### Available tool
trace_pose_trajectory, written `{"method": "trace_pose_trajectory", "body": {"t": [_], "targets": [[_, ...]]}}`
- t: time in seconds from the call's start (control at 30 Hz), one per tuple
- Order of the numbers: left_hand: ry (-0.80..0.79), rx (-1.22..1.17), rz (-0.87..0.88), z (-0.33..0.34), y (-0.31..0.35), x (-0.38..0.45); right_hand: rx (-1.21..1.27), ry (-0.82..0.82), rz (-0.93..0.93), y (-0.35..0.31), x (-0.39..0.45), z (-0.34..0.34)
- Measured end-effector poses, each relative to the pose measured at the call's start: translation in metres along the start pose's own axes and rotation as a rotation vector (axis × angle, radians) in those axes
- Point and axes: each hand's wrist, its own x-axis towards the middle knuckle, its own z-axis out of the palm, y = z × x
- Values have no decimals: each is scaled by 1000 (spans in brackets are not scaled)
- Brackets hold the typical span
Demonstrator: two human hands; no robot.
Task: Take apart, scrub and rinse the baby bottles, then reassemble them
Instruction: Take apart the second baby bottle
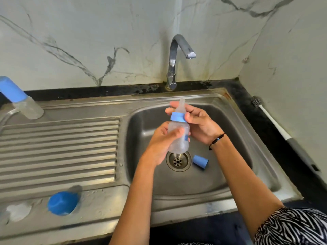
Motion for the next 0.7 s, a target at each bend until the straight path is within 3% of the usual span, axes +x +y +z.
{"method": "trace_pose_trajectory", "body": {"t": [0.07, 0.13, 0.23, 0.33, 0.4, 0.5, 0.57, 0.7], "targets": [[143, 139, -43, 4, 2, 0, 82, 145, 17, -4, 1, -3], [247, 259, -60, 6, 3, 1, -30, 304, 57, -4, -1, 1], [304, 414, -69, 6, 0, 6, -333, 402, 127, 5, -2, 18], [309, 474, -70, 8, -1, 9, -386, 489, 79, 12, 1, 29], [292, 422, -67, 5, 2, 8, -284, 482, 64, 8, 0, 27], [230, 400, -62, 2, 5, 6, 59, 423, 43, 5, -2, 19], [230, 420, -68, 2, 4, 7, 118, 454, 44, 8, 1, 15], [280, 547, -87, 0, -1, 12, -296, 561, 176, 18, 10, 19]]}}
